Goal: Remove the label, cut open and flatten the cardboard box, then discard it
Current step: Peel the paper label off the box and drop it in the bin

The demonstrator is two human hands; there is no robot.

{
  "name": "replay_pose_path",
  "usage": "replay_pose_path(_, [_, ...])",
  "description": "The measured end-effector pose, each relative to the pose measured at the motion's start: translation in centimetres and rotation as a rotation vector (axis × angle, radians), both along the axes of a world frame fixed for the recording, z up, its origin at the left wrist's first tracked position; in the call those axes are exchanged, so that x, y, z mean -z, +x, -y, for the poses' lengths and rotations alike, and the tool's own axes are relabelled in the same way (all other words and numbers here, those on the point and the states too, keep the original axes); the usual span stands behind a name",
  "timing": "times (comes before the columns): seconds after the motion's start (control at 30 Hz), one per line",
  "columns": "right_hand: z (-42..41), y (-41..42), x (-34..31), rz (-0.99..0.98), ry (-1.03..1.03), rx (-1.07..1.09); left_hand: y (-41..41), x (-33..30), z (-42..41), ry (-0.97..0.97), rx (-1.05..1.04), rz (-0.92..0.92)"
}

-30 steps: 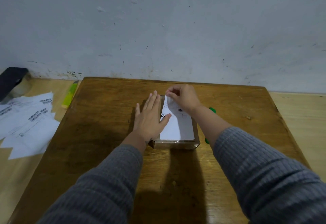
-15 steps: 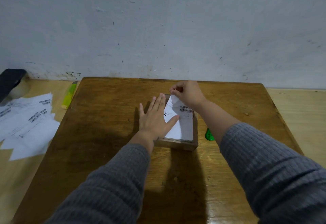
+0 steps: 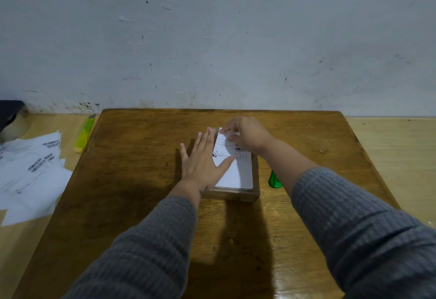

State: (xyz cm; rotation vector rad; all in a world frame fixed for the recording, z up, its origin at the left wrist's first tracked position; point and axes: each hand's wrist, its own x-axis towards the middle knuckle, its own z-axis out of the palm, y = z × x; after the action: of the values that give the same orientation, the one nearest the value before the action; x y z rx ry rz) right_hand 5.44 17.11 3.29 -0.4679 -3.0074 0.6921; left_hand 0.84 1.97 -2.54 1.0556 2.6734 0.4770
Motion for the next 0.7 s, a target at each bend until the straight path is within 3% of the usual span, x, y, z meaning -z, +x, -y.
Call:
replay_pose_path(0.23, [-0.4, 0.6, -0.2, 0.024, 0.132, -0.001, -0.1, -0.2, 0.2, 0.01, 0.032, -0.062])
replay_pose_path(0.43, [-0.2, 1.5, -0.1, 0.043, -0.204, 0.166, 0.1, -0.3, 0.1, 0.008, 0.038, -0.065])
replay_pose_path(0.57, [0.4, 1.9, -0.3, -0.016, -0.257, 0.21, 0.3, -0.6, -0.1, -0.024, 0.035, -0.066])
replay_pose_path(0.7, [0.9, 2.0, -1.2, -0.061, -0.187, 0.226, 0.7, -0.9, -0.9, -0.024, -0.033, -0.035])
